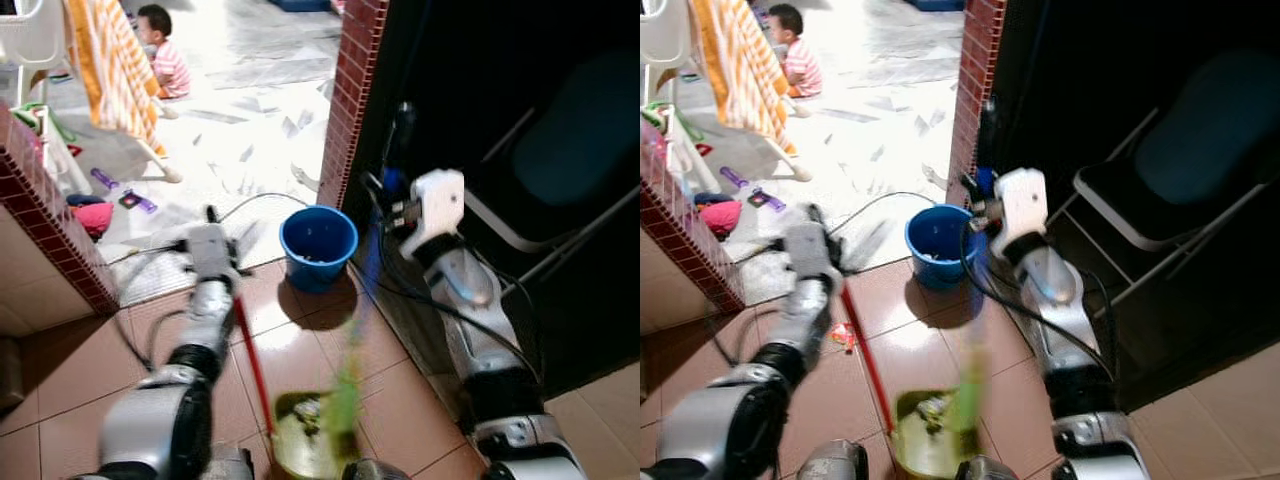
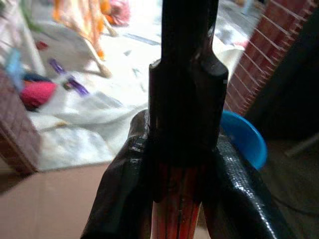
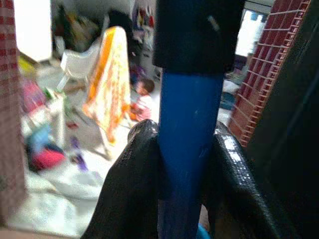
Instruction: Sweep floor
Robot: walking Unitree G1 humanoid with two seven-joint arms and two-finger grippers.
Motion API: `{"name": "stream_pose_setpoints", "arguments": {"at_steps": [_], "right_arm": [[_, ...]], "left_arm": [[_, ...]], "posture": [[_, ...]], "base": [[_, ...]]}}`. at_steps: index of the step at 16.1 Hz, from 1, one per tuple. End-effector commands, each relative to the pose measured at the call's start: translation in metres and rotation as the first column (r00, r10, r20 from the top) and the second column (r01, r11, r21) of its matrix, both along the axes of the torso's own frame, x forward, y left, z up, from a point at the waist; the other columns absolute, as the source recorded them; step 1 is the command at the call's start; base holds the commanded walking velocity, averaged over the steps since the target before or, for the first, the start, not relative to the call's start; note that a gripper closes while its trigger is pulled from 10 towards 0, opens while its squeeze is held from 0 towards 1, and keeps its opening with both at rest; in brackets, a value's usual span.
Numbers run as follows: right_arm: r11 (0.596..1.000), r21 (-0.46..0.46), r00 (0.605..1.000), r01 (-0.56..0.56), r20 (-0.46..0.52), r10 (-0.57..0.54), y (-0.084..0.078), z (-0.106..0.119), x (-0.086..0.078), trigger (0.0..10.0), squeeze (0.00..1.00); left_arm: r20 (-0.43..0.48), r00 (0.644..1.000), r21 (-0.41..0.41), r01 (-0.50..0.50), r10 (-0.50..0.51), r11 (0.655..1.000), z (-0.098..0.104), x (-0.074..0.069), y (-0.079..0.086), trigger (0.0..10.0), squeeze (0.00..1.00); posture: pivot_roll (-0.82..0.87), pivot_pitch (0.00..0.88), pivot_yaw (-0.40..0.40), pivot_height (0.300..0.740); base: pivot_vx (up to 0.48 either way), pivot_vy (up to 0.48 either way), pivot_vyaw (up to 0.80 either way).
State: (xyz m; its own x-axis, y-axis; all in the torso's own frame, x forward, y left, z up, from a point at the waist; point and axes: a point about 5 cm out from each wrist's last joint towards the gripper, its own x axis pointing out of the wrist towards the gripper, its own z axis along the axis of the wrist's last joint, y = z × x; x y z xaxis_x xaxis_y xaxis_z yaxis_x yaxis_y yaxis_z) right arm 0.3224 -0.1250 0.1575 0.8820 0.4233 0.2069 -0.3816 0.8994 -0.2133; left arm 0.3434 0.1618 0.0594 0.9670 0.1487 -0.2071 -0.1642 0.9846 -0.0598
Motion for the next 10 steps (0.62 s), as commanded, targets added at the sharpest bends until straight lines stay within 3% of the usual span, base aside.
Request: {"name": "stream_pose_setpoints", "arguments": {"at_steps": [1, 2, 4, 7, 10], "right_arm": [[0.999, -0.035, 0.995, 0.017, 0.097, -0.014, -0.001, 0.015, 0.0, 10.0, 0.0], [0.997, -0.07, 0.993, 0.018, 0.114, -0.01, 0.004, 0.011, -0.003, 10.0, 0.0], [0.997, -0.077, 0.994, -0.002, 0.106, 0.01, 0.009, 0.006, -0.005, 10.0, 0.0], [0.999, -0.042, 1.0, -0.011, 0.004, 0.011, 0.019, -0.012, -0.005, 10.0, 0.0], [0.999, -0.041, 0.999, -0.027, -0.043, 0.025, 0.028, -0.026, -0.007, 10.0, 0.0]], "left_arm": [[0.106, 0.994, 0.012, -0.024, 0.023, 1.0, 0.022, 0.01, 0.005, 10.0, 0.0], [0.17, 0.981, 0.066, -0.108, 0.096, 0.992, 0.036, 0.013, 0.027, 10.0, 0.0], [0.223, 0.968, 0.076, -0.138, 0.118, 0.988, 0.048, 0.015, 0.037, 10.0, 0.0], [0.297, 0.943, 0.06, -0.178, 0.153, 0.982, 0.071, 0.019, 0.048, 10.0, 0.0], [0.466, 0.847, 0.026, -0.302, 0.256, 0.953, 0.123, 0.023, 0.069, 10.0, 0.0]], "posture": [[-0.12, 0.0, -0.063, 0.74], [-0.1, 0.0, -0.059, 0.74], [-0.09, 0.0, -0.061, 0.74], [-0.06, 0.0, -0.067, 0.74], [-0.03, 0.0, -0.068, 0.74]], "base": [[0.0, 0.0, 0.0], [0.0, 0.0, 0.0], [0.0, 0.0, 0.0], [0.0, 0.0, 0.0], [0.0, 0.0, 0.0]]}}
